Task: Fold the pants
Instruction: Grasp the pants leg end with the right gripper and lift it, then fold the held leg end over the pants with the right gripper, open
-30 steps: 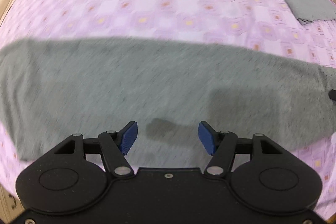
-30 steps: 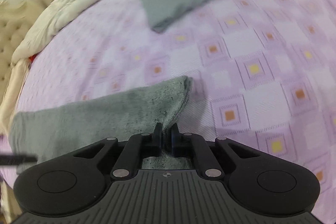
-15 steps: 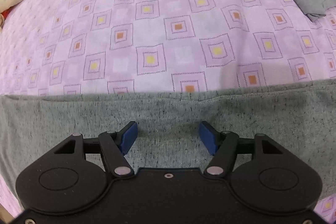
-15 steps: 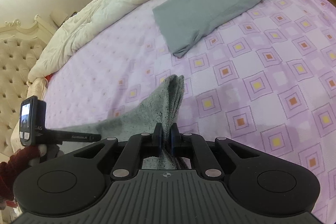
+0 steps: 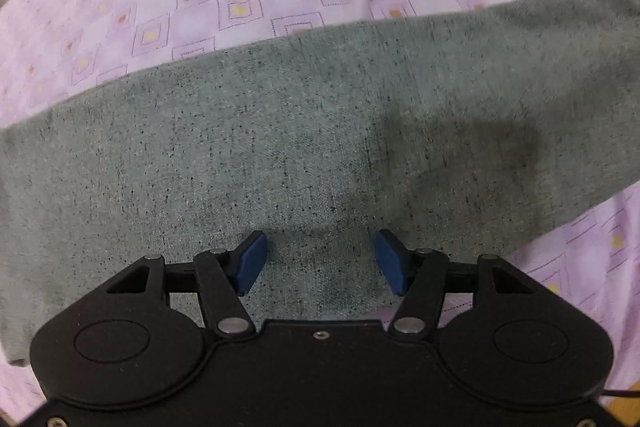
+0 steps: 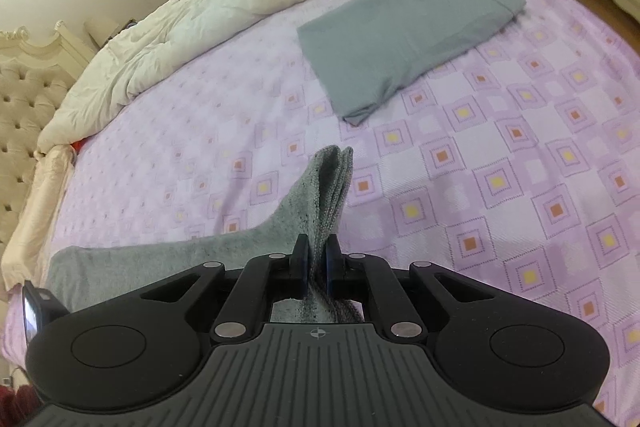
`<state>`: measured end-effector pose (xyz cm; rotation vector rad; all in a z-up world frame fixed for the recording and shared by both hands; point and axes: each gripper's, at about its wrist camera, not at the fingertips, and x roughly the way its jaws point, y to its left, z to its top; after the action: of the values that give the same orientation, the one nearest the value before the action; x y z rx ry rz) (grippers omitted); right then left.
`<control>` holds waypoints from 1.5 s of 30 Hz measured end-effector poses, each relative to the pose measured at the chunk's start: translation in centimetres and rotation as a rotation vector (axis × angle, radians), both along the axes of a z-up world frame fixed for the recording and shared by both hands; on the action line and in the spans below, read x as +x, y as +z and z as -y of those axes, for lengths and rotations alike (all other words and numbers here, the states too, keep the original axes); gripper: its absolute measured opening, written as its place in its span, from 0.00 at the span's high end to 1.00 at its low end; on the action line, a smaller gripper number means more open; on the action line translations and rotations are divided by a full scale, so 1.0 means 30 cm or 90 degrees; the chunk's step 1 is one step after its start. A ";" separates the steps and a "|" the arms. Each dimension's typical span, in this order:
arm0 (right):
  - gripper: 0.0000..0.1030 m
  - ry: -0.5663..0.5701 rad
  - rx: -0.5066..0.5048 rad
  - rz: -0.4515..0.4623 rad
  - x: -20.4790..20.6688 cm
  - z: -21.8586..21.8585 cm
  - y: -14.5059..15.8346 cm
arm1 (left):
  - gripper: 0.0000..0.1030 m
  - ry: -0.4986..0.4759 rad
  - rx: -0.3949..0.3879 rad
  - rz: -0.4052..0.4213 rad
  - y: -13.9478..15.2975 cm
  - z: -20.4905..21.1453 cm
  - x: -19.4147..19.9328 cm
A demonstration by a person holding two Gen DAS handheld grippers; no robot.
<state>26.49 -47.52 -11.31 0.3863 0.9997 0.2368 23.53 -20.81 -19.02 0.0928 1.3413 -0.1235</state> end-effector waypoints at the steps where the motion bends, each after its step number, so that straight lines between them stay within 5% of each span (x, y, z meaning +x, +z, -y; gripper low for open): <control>1: 0.93 -0.001 -0.004 0.005 -0.003 -0.024 0.018 | 0.39 0.013 -0.020 0.000 0.012 -0.027 0.006; 12: 0.92 0.056 0.004 0.041 -0.035 -0.544 0.210 | 0.39 0.059 -0.062 0.038 0.109 -0.526 0.001; 19: 0.92 0.131 0.018 -0.012 -0.009 -0.973 -0.008 | 0.39 0.096 -0.037 0.026 0.079 -0.824 -0.025; 24: 0.92 0.114 0.005 -0.052 0.000 -1.150 -0.175 | 0.39 0.115 -0.035 0.023 0.078 -0.934 -0.035; 28: 0.86 0.099 0.043 -0.012 -0.025 -1.180 -0.203 | 0.39 0.106 -0.045 0.025 0.088 -0.961 -0.059; 30: 0.69 0.098 0.065 -0.017 -0.035 -1.173 -0.194 | 0.39 0.100 -0.054 0.027 0.092 -0.955 -0.062; 35: 0.68 0.100 0.066 0.025 -0.060 -1.098 -0.108 | 0.39 0.117 -0.104 0.042 0.118 -0.951 -0.067; 40: 0.68 0.026 0.045 0.012 -0.073 -0.931 -0.098 | 0.38 0.138 -0.160 0.031 0.120 -0.940 -0.080; 45: 0.68 -0.022 0.031 -0.018 -0.089 -0.790 -0.136 | 0.37 0.126 -0.150 0.023 0.074 -0.866 -0.040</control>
<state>23.80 -23.82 -15.37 0.4516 1.0149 0.2251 22.33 5.16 -16.80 -0.2342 1.2843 -0.1112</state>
